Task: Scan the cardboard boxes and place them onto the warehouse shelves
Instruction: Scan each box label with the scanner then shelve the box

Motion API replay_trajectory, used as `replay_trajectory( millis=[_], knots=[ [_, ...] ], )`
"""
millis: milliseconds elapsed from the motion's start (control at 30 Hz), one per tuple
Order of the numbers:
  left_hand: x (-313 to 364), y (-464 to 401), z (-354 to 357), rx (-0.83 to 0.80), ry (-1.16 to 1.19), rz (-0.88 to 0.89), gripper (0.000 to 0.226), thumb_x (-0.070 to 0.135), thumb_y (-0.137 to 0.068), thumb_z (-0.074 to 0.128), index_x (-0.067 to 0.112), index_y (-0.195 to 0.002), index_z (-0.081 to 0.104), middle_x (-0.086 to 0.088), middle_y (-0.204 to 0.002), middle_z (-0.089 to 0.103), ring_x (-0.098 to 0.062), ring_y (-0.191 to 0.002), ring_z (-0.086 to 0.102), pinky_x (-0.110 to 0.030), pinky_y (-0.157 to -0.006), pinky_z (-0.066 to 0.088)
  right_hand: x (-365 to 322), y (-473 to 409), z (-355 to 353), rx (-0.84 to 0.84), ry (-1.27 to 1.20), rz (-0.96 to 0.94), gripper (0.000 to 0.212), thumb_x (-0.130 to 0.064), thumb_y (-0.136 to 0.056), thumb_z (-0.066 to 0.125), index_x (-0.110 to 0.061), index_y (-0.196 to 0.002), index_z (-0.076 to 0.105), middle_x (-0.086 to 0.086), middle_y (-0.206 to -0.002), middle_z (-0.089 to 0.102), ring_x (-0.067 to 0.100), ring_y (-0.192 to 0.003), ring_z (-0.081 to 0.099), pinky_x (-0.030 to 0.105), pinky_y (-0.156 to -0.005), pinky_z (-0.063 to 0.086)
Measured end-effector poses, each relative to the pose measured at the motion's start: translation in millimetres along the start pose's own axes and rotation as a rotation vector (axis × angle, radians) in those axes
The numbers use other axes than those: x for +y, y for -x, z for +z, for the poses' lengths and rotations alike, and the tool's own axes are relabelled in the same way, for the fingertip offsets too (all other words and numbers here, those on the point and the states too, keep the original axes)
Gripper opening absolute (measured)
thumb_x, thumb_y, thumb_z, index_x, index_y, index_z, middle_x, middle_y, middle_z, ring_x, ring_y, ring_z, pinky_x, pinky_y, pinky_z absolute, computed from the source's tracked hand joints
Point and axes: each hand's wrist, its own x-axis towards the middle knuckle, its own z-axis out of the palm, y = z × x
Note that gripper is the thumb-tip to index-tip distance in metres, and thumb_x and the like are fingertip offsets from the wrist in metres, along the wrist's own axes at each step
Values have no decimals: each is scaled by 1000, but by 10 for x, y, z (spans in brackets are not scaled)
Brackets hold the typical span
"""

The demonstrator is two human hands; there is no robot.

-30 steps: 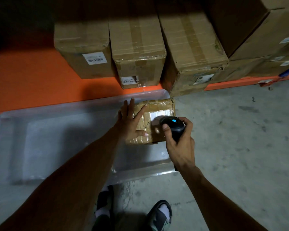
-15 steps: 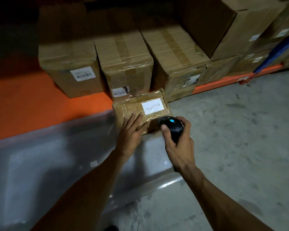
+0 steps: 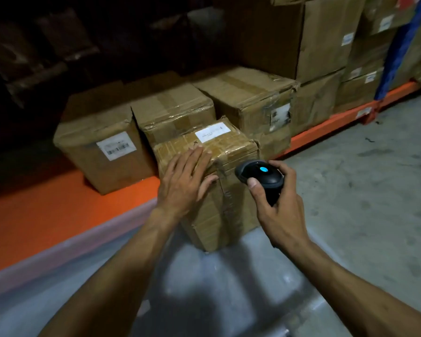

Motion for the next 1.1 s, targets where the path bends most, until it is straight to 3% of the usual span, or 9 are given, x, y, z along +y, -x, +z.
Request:
replay_trajectory(
  millis=[133, 233, 367, 433, 567, 667, 833, 1000, 1100],
  knots=[
    [4, 40, 180, 109, -201, 173, 43, 29, -108, 38, 14, -148, 43, -29, -148, 41, -43, -137, 42, -61, -111, 32, 378, 74, 43, 69, -10, -49, 46, -51, -89, 69, -46, -127, 44, -21, -106, 67, -9, -98, 64, 6, -74, 48],
    [52, 132, 247, -36, -274, 241, 64, 55, -101, 38, 23, -155, 27, -35, -156, 17, -51, -145, 17, -65, -114, 21, 584, 179, 68, 48, -12, -18, 44, -48, -92, 70, -45, -128, 44, -14, -107, 68, -4, -96, 65, 7, -71, 48],
    [95, 159, 193, -241, -333, 193, 104, 85, -81, 35, 22, -159, 5, -21, -163, -9, -53, -146, -9, -68, -115, -5, 774, 350, 126, 64, 16, 129, 41, -57, -90, 68, -50, -120, 42, -10, -97, 71, 19, -89, 72, 40, -78, 60],
    [149, 175, 228, -312, -368, 114, 118, 90, -73, 39, 21, -158, -7, -21, -161, -20, -56, -143, -17, -70, -113, -9, 884, 422, 171, 23, 52, 200, 45, -60, -86, 69, -51, -118, 39, -4, -96, 72, 25, -82, 74, 49, -76, 62],
    [197, 142, 297, -336, -385, 52, 132, 88, -64, 55, 23, -156, -14, -22, -158, -28, -58, -142, -15, -72, -113, 2, 1149, 395, 360, -119, 170, 312, 50, -50, -88, 72, -40, -121, 35, 3, -104, 71, 29, -85, 74, 51, -82, 61],
    [164, 137, 320, -326, -385, 49, 133, 86, -63, 59, 25, -156, -13, -22, -158, -27, -58, -143, -10, -72, -113, 5, 1261, 342, 514, -199, 350, 416, 55, -46, -94, 68, -23, -131, 35, 11, -116, 63, 37, -102, 67, 50, -90, 56],
    [215, 169, 331, -319, -391, 38, 134, 86, -61, 59, 25, -157, -11, -22, -161, -21, -57, -144, -5, -71, -114, 4, 1507, 381, 717, -347, 639, 534, 68, -44, -97, 65, -12, -144, 28, 17, -132, 61, 40, -121, 60, 45, -96, 50],
    [170, 210, 369, -297, -377, 39, 134, 85, -61, 61, 25, -157, -10, -21, -162, -17, -57, -144, -3, -71, -113, 2, 1677, 412, 888, -444, 677, 607, 71, -34, -102, 61, -3, -151, 20, 25, -142, 54, 42, -130, 54, 43, -104, 44],
    [192, 179, 361, -306, -365, 48, 133, 85, -61, 61, 25, -157, -8, -22, -162, -17, -58, -144, -4, -72, -111, -1, 1709, 460, 956, -487, 690, 632, 89, -33, -102, 59, 0, -161, 1, 26, -146, 52, 42, -132, 53, 43, -104, 44]
  ],
)
